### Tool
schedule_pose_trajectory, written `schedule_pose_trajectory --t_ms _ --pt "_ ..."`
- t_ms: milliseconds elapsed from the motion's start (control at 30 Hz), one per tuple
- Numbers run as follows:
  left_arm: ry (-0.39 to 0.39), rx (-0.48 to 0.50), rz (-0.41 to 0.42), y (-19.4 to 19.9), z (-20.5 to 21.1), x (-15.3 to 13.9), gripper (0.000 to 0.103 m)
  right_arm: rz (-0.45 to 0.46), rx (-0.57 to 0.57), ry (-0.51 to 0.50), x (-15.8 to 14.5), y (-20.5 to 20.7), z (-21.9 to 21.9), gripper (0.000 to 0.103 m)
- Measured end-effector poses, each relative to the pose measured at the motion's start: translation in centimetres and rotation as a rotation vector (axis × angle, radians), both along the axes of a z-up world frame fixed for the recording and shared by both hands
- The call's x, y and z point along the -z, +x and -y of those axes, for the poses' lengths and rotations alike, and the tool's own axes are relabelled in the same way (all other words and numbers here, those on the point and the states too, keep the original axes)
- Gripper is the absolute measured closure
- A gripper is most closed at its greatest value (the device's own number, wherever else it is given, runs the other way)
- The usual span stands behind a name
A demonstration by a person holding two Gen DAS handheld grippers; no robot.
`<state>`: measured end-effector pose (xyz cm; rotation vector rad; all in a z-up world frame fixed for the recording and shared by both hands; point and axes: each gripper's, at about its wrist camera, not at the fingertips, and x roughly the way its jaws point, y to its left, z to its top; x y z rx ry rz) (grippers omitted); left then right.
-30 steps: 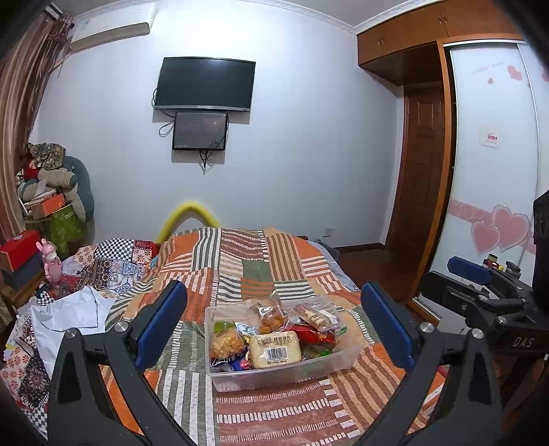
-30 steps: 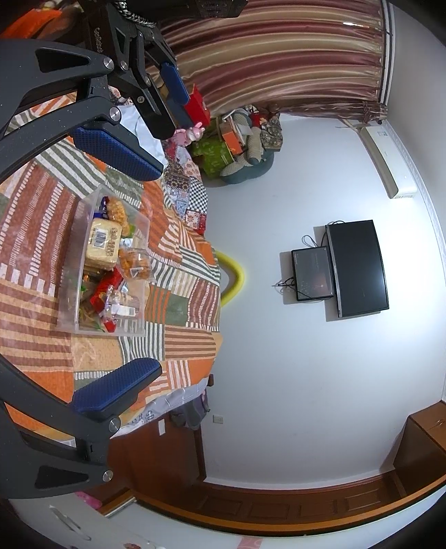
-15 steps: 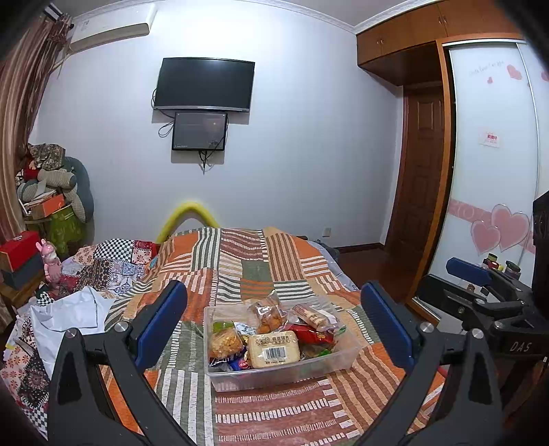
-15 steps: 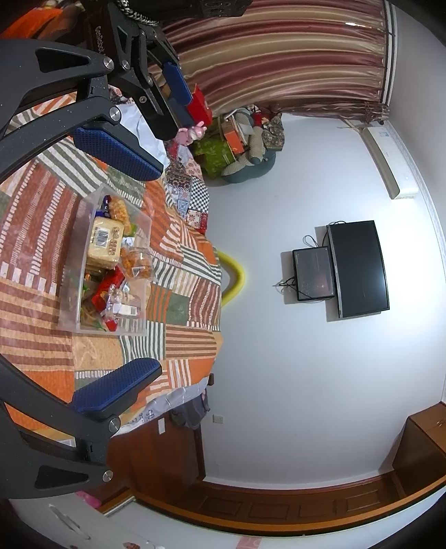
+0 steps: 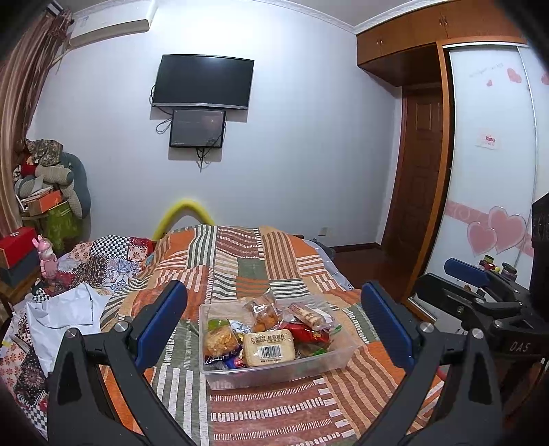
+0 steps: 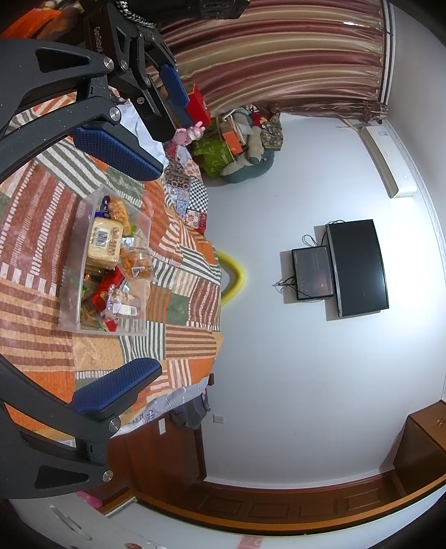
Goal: Organize snacks
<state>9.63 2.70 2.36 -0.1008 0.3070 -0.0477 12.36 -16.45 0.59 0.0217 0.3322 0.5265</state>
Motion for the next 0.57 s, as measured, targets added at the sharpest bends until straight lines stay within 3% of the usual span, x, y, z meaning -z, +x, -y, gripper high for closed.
schedule_pose_trajectory --t_ms 567 --pt "-0.005 0.003 -0.004 -0.36 0.09 -0.05 0.0 -0.005 0.011 -0.003 -0.22 -0.01 0.24 0.0"
